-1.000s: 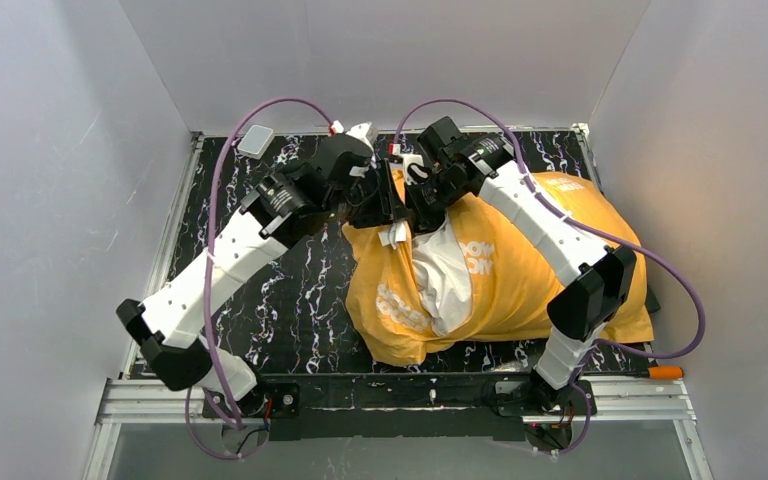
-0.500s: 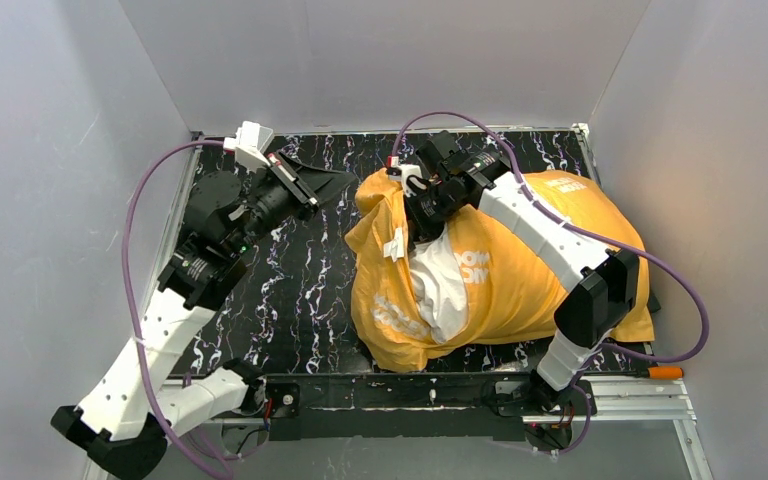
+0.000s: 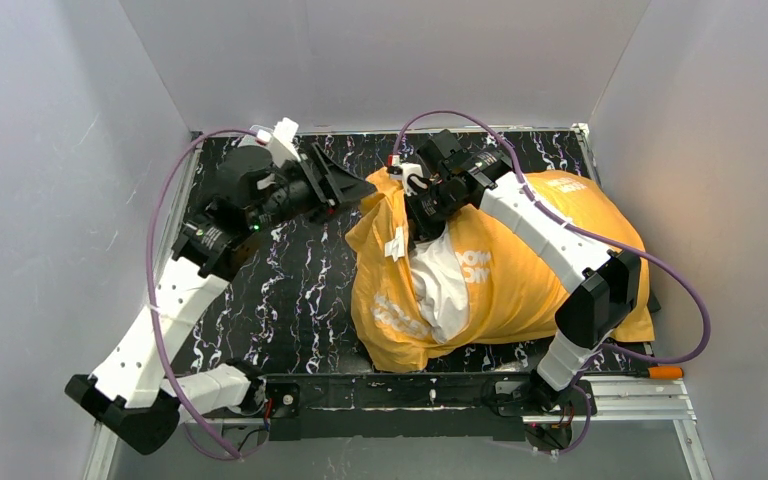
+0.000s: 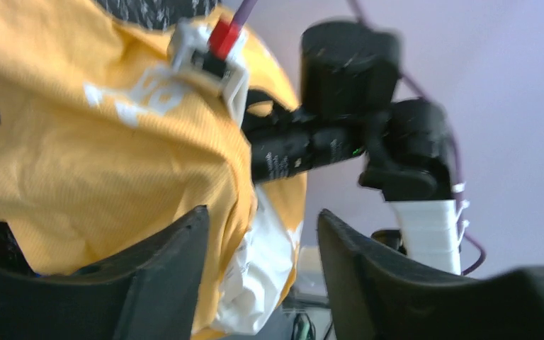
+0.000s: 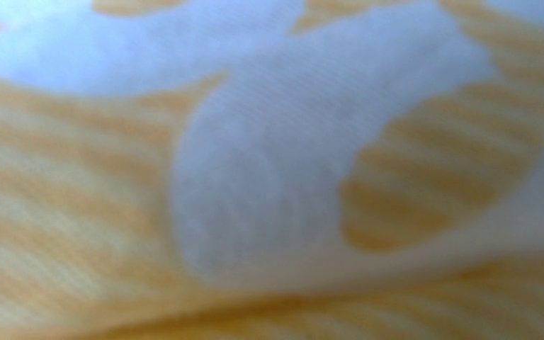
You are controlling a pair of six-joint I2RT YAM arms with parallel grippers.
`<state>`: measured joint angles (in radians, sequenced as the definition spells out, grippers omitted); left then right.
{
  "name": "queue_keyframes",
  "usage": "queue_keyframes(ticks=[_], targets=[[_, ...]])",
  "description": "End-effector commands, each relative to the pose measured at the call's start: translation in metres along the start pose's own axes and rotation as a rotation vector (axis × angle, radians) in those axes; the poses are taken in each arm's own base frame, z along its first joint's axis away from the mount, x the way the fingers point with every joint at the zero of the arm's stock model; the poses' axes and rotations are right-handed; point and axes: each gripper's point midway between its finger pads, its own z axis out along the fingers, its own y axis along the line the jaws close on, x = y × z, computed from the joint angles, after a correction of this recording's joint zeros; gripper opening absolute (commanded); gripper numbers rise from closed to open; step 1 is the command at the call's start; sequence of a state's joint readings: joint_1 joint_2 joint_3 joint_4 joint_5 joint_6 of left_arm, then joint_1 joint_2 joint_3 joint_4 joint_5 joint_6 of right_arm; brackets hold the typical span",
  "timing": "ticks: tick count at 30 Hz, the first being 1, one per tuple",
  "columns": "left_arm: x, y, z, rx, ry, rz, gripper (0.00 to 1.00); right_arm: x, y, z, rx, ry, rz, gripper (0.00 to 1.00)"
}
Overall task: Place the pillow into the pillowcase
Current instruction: Stuff the pillow into the pillowcase.
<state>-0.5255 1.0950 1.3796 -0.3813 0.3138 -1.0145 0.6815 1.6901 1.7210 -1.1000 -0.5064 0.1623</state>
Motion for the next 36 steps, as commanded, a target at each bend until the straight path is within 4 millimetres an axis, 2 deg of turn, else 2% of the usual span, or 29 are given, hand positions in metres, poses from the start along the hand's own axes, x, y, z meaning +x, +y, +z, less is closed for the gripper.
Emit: queue_keyframes(ticks=[1, 4, 8, 12, 16, 21, 24, 25, 29, 36], targets=[[0.067, 0.013, -0.002, -0.065, 0.254, 0.040, 0.62, 0.023, -0.026, -0.030, 0.160, 0.045, 0.104, 0.95], [0.099, 0.023, 0.002, -0.153, 0.323, 0.072, 0.69, 0.024, -0.027, -0.029, 0.165, 0.050, 0.109, 0.95], [0.132, 0.035, 0.009, -0.260, 0.399, 0.113, 0.69, 0.025, -0.028, -0.028, 0.164, 0.056, 0.118, 0.95], [0.141, 0.063, 0.016, -0.444, 0.401, 0.206, 0.64, 0.021, -0.025, -0.028, 0.153, 0.052, 0.120, 0.95], [0.130, 0.091, 0.018, -0.623, 0.341, 0.273, 0.51, 0.019, -0.022, -0.028, 0.139, 0.049, 0.121, 0.95], [0.103, 0.101, 0.015, -0.694, 0.217, 0.337, 0.29, 0.018, -0.020, -0.027, 0.127, 0.044, 0.124, 0.96], [0.089, 0.104, 0.012, -0.709, 0.165, 0.335, 0.04, 0.018, -0.021, -0.026, 0.130, 0.044, 0.124, 0.96], [0.085, 0.105, 0.010, -0.704, 0.153, 0.321, 0.00, 0.018, -0.022, -0.026, 0.135, 0.044, 0.124, 0.96], [0.063, 0.093, 0.008, -0.560, 0.068, 0.234, 0.00, 0.023, -0.028, -0.028, 0.163, 0.050, 0.115, 0.98], [0.013, 0.041, -0.012, -0.207, -0.126, 0.019, 0.00, 0.037, -0.034, -0.028, 0.174, 0.058, 0.067, 0.98]])
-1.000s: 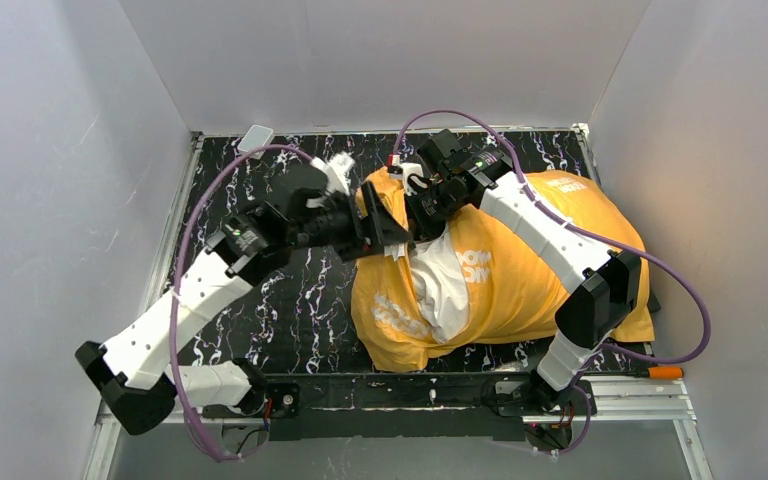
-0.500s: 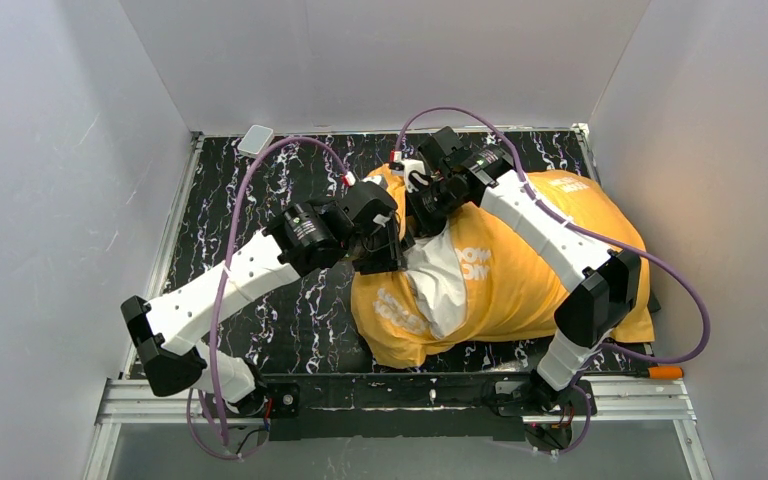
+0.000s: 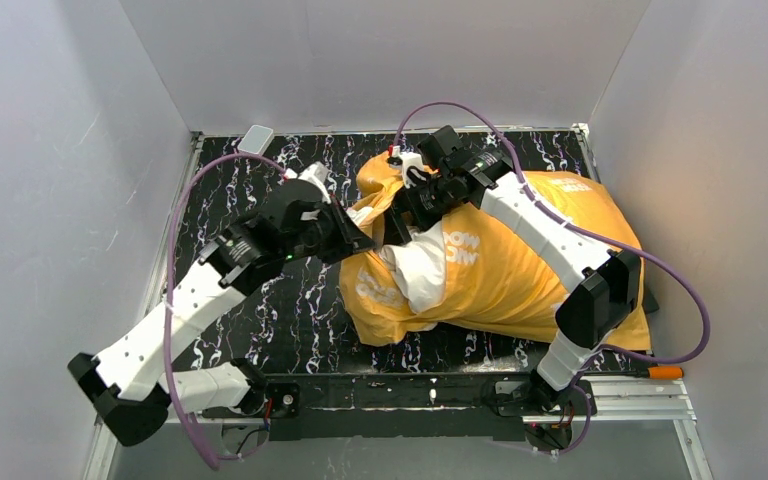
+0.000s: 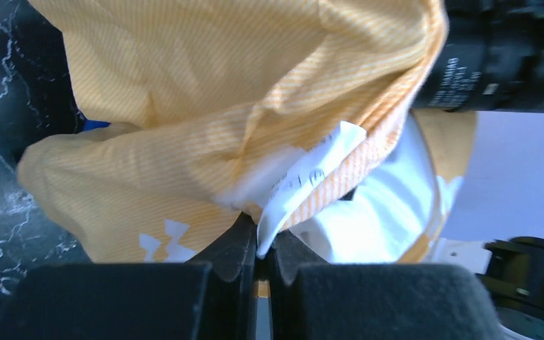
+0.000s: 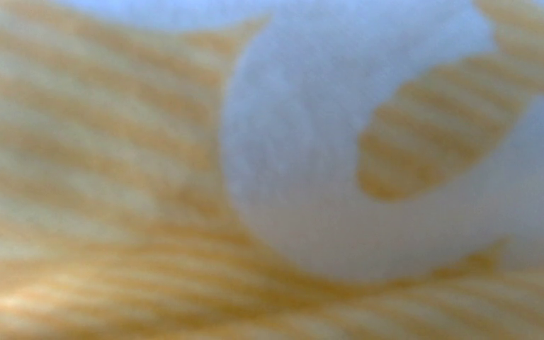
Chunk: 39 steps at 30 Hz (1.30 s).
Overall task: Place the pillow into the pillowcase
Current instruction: Stuff the pillow into the pillowcase.
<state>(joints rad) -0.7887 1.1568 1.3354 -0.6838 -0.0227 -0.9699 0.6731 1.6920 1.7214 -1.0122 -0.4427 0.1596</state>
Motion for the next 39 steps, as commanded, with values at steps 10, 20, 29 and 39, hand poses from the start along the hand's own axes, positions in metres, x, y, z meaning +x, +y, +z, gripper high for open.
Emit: queue_keyframes(ticks=[10, 20, 29, 39], targets=[[-0.094, -0.072, -0.082, 0.429, -0.339, -0.074, 0.00, 0.093, -0.012, -0.018, 0.071, 0.330, 0.091, 0.95], [-0.117, -0.088, -0.098, 0.489, -0.462, -0.022, 0.00, 0.129, -0.035, -0.023, 0.302, 0.443, 0.090, 0.96], [-0.142, -0.071, -0.115, 0.525, -0.697, -0.096, 0.00, 0.150, -0.032, -0.022, 0.312, 0.485, 0.053, 0.97], [-0.138, -0.043, -0.092, 0.382, -0.659, -0.148, 0.00, 0.138, 0.040, -0.021, 0.021, 0.361, -0.101, 0.98]])
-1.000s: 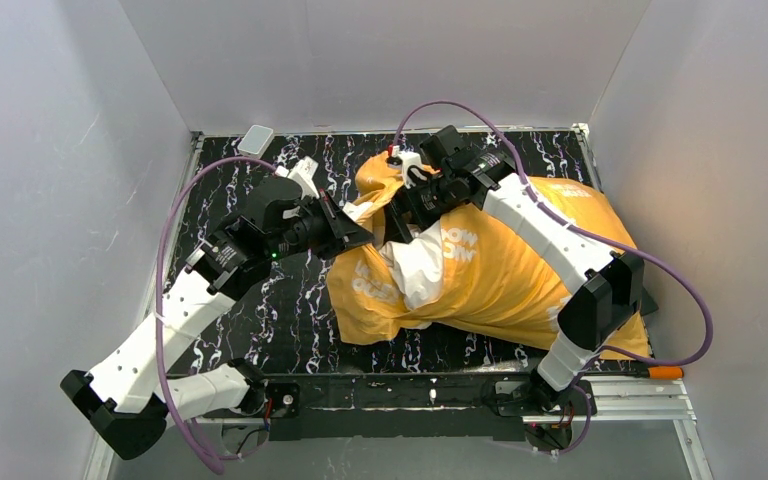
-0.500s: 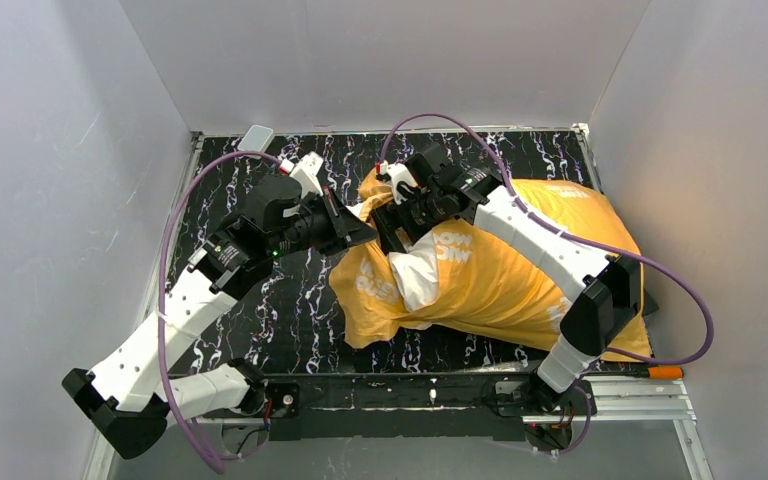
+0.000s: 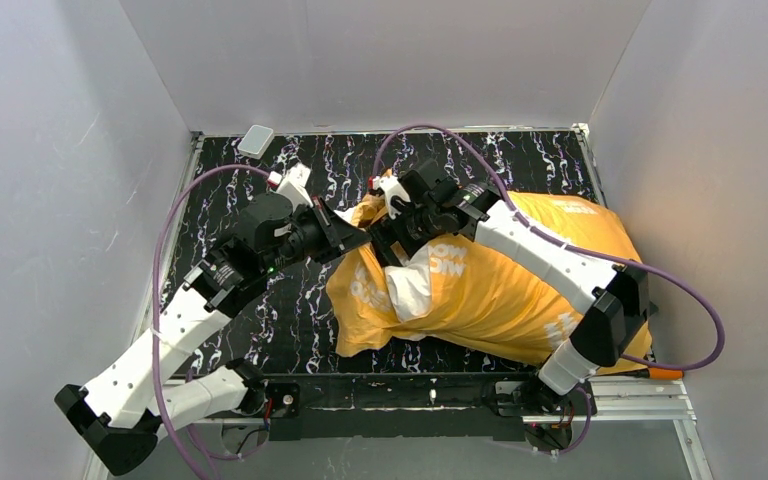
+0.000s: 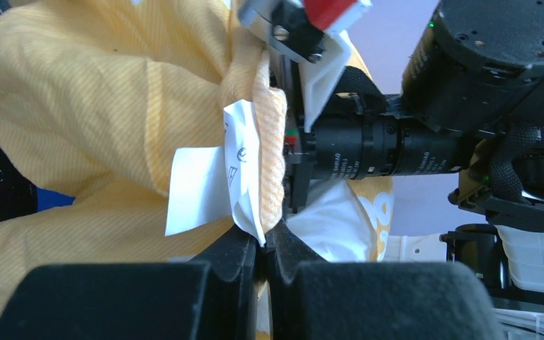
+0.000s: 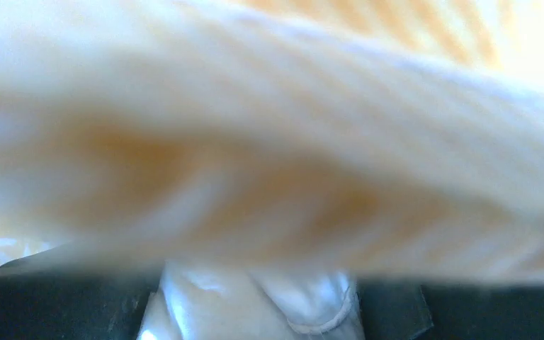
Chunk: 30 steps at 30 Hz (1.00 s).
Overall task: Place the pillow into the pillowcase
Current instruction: Stuff the pillow into the pillowcase.
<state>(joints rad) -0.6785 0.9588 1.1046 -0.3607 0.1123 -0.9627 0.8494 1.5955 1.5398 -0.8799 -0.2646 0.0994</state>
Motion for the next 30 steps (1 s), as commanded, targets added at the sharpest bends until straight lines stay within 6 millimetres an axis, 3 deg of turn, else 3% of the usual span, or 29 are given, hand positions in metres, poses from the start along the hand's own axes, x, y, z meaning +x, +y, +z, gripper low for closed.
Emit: queue_keyframes(ticks=[1, 4, 9, 16, 24, 27, 30], targets=[[-0.120, -0.045, -0.045, 0.100, -0.526, -0.066, 0.00, 0.085, 0.045, -0.057, -0.117, 0.292, 0.076, 0.97], [-0.115, -0.026, -0.046, 0.021, -0.525, -0.085, 0.00, 0.041, 0.053, -0.081, -0.097, 0.104, 0.031, 0.96], [-0.102, -0.007, -0.049, -0.029, -0.498, -0.102, 0.00, -0.015, 0.062, -0.120, -0.050, -0.140, 0.002, 0.88], [-0.087, 0.007, -0.050, -0.040, -0.468, -0.128, 0.00, -0.054, 0.091, -0.152, -0.162, -0.350, -0.015, 0.77], [-0.076, -0.002, -0.041, -0.028, -0.373, -0.078, 0.00, -0.095, 0.116, -0.203, -0.216, -0.539, -0.069, 0.96], [-0.073, -0.007, -0.037, -0.025, -0.332, -0.048, 0.00, -0.090, 0.125, -0.194, -0.286, -0.485, -0.081, 0.93], [-0.070, -0.012, -0.034, -0.019, -0.294, -0.029, 0.00, -0.073, 0.127, -0.162, -0.352, -0.366, -0.056, 0.77]])
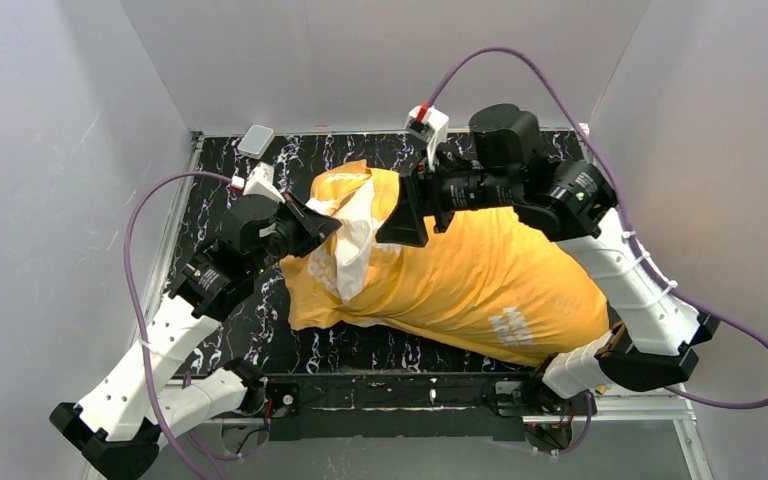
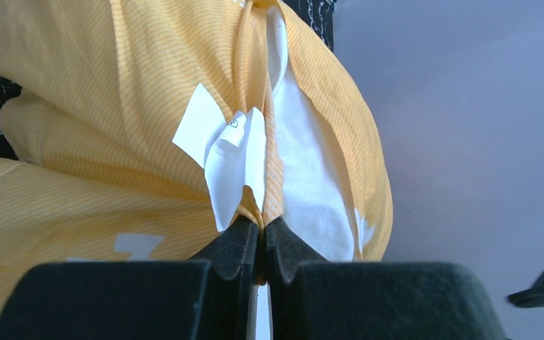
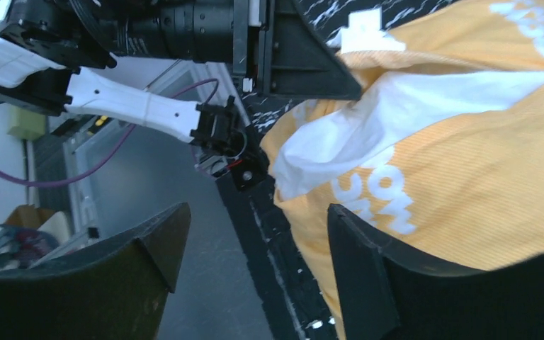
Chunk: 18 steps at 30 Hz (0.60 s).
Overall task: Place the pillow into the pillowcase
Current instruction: Stuff the pillow into the pillowcase.
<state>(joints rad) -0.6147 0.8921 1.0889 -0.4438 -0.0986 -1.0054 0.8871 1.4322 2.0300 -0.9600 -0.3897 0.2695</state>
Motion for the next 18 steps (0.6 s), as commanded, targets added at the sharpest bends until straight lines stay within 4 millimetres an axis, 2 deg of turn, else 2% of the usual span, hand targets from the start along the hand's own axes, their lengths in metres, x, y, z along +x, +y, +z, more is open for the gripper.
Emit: queue_keyframes(ticks=[1, 5, 8, 11, 14, 18], targets=[[-0.031, -0.053, -0.019, 0.166, -0.073, 0.013, 0.00, 0.037, 0.005, 0.023, -0.107, 0.132, 0.073, 0.72], [-0.023, -0.060, -0.015, 0.191, -0.024, -0.011, 0.00, 0.057, -0.010, 0.047, -0.102, 0.166, 0.108, 0.59], [-0.012, -0.070, -0.013, 0.232, 0.043, -0.020, 0.00, 0.056, -0.018, 0.069, -0.106, 0.164, 0.119, 0.54], [-0.005, -0.074, -0.012, 0.246, 0.092, -0.027, 0.00, 0.061, -0.035, 0.091, -0.061, 0.181, 0.136, 0.45], [-0.002, -0.078, -0.018, 0.261, 0.113, -0.042, 0.00, 0.078, -0.065, 0.110, 0.050, 0.201, 0.177, 0.40], [-0.007, -0.088, -0.033, 0.299, 0.109, -0.066, 0.00, 0.121, -0.121, 0.124, 0.302, 0.304, 0.237, 0.33]])
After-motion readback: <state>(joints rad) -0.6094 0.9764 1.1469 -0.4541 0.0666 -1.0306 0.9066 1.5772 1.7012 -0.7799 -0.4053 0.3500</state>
